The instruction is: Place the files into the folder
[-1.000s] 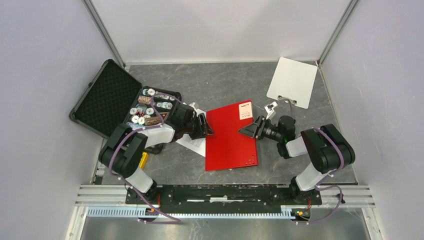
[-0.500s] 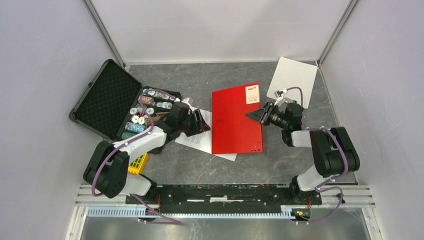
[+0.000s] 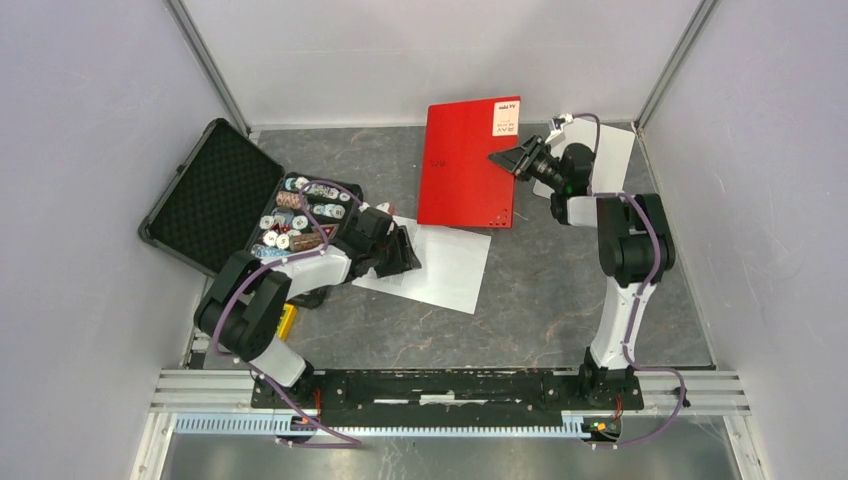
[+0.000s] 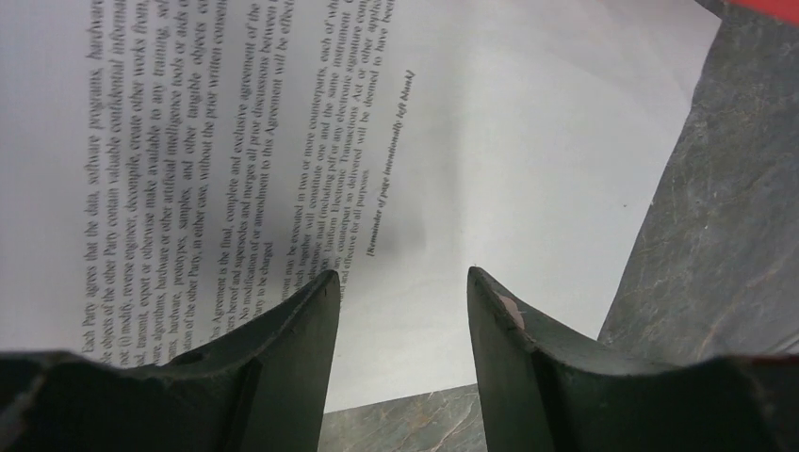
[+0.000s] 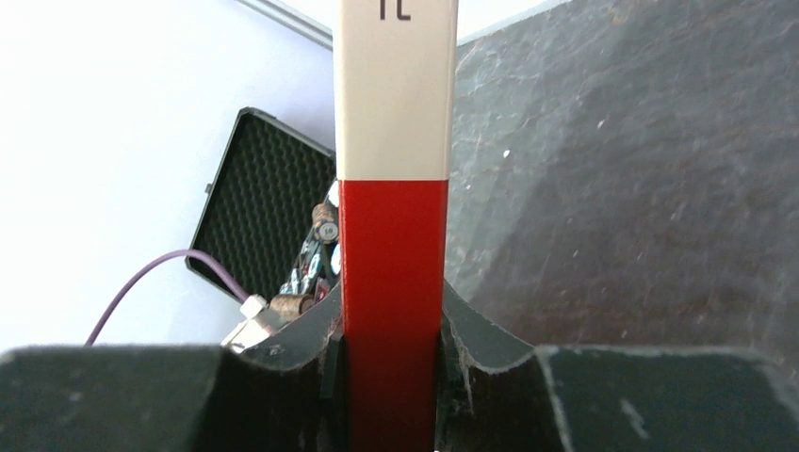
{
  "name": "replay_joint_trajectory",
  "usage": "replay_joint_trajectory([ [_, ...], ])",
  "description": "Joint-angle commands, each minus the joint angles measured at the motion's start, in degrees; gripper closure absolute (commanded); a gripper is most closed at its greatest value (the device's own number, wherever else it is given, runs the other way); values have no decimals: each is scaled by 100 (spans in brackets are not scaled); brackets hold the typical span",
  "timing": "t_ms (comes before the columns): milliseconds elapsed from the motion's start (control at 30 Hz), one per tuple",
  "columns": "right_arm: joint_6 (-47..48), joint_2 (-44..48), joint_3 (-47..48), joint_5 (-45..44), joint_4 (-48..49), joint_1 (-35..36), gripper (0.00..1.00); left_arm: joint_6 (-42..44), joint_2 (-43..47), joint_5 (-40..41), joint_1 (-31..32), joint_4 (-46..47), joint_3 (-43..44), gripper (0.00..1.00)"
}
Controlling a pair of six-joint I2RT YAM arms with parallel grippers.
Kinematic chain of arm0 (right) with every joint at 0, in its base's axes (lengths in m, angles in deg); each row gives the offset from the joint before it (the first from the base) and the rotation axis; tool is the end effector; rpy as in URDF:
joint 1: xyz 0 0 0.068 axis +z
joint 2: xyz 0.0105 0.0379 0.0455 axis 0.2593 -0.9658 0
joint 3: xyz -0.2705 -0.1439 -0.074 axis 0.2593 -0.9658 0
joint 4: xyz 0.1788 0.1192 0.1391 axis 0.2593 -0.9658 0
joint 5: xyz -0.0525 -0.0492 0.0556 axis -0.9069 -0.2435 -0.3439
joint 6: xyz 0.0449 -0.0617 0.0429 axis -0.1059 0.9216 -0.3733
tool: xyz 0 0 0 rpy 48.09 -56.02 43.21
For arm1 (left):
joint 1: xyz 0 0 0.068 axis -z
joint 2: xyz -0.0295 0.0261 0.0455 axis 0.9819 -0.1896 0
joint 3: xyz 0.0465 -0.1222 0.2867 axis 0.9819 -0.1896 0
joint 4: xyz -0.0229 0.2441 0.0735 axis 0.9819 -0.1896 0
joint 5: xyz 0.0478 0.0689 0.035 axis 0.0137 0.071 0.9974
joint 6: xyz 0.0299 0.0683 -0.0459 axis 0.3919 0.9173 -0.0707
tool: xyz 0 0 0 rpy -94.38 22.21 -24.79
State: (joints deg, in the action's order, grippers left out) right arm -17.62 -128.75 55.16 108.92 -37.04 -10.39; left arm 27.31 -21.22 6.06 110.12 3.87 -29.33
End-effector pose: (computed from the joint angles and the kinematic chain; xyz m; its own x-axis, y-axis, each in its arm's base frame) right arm 0.4657 0.0902 0.2355 -0.6327 0.5858 -0.5065 -0.3665 0.3497 0.8622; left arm 0.2715 -0.1732 0.1688 -0.8754 -0.2120 -0.4345 0.0170 0.8847 -0.4658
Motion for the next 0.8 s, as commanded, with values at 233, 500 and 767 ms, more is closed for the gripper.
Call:
replay_joint_trajectory([
  [233, 300, -1956, 2404, 53, -282, 25, 78, -83, -368, 303, 863, 580, -440, 41],
  [500, 1414, -2328, 3157, -297, -1910, 28, 55, -467, -312, 569, 1531, 638, -639, 41],
  [767, 2885, -1773, 3590, -1044, -3811, -119, 24, -852, -249, 526, 2001, 852, -675, 41],
])
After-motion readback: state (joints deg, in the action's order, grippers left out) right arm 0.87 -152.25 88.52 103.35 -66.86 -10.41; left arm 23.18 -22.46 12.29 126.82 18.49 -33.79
